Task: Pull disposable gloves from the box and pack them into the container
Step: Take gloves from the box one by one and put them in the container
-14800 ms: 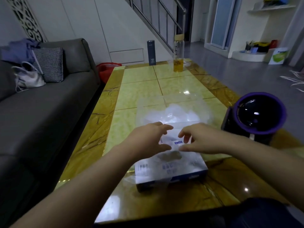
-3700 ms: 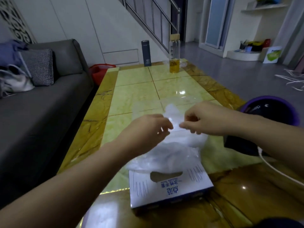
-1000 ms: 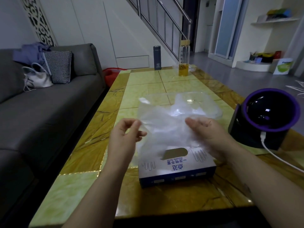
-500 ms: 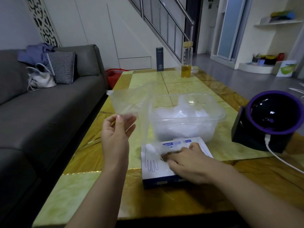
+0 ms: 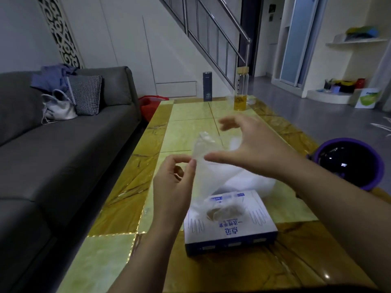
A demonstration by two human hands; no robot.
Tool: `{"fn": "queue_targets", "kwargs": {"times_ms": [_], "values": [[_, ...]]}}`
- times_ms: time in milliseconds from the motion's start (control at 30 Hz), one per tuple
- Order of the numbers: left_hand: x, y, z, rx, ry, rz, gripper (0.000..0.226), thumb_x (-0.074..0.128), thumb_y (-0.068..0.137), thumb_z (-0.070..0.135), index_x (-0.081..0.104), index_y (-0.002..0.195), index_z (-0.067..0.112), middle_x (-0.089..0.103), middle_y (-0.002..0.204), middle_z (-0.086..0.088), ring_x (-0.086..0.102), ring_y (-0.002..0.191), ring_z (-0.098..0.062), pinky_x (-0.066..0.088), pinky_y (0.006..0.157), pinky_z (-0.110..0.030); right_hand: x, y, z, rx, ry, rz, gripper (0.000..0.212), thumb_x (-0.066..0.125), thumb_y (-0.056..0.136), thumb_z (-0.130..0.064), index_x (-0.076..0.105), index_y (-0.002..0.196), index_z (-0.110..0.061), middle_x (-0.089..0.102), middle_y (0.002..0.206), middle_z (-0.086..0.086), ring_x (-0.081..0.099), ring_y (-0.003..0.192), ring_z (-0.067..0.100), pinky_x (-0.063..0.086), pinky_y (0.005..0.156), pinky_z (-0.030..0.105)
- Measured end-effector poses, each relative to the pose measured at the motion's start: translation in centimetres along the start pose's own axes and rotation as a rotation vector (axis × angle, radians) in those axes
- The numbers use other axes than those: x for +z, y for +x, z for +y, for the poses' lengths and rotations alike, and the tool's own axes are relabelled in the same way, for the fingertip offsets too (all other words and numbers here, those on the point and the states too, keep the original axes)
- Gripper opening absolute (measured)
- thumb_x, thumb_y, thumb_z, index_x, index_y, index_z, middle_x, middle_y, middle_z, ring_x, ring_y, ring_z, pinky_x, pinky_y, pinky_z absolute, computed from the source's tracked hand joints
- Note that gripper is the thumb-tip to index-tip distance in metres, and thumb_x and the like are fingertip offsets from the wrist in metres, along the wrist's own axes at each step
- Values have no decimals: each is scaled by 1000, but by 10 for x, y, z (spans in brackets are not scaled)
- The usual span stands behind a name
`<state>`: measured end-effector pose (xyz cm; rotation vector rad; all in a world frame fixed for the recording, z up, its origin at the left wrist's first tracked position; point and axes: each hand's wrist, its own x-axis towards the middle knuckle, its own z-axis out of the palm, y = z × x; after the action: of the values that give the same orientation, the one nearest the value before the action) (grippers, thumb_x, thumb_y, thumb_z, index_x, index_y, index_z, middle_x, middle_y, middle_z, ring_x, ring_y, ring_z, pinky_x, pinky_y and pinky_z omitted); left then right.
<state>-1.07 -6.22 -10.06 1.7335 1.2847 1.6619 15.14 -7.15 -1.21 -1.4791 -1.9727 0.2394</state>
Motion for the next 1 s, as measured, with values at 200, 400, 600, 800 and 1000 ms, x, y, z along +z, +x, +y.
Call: {"fn": "queue_targets", "kwargs": {"times_ms": [200,400,600,800,1000], "values": [[-17,60,29,81,57,-223,20,67,80,41,58,97,35,52,113,23,45,111,9,33,89,-12,-36,42,10,48,435,-216,14,69,83,-19,67,92,-8,74,88,4,71,81,11,53,84,28],[-15,125,43,-336,-177,-895,63,69,81,44,47,137,26,59,126,6,57,112,-6,41,99,-30,-51,57,25,67,855,-384,15,54,89,-4,68,84,-6,72,98,11,67,87,23,57,81,28],[1,140,36,-548,-387,-1106,10,59,88,9,57,95,2,62,91,-10,63,73,-14,54,67,-21,-49,64,44,163,910,-441,15,44,93,-11,53,86,-2,71,96,10,63,74,26,53,65,29],[16,153,31,-533,-284,-904,14,55,93,10,57,100,-2,66,84,-7,68,73,-13,57,76,-27,-33,72,61,285,611,-256,15,48,98,-17,50,109,-8,74,88,10,65,67,25,54,81,43],[29,176,15,-479,67,-820,24,67,86,20,60,106,10,67,95,-4,66,77,-11,54,70,-21,-18,61,78,160,441,-130,71,72,82,-20,33,136,-47,69,108,0,71,81,10,50,87,28]]}}
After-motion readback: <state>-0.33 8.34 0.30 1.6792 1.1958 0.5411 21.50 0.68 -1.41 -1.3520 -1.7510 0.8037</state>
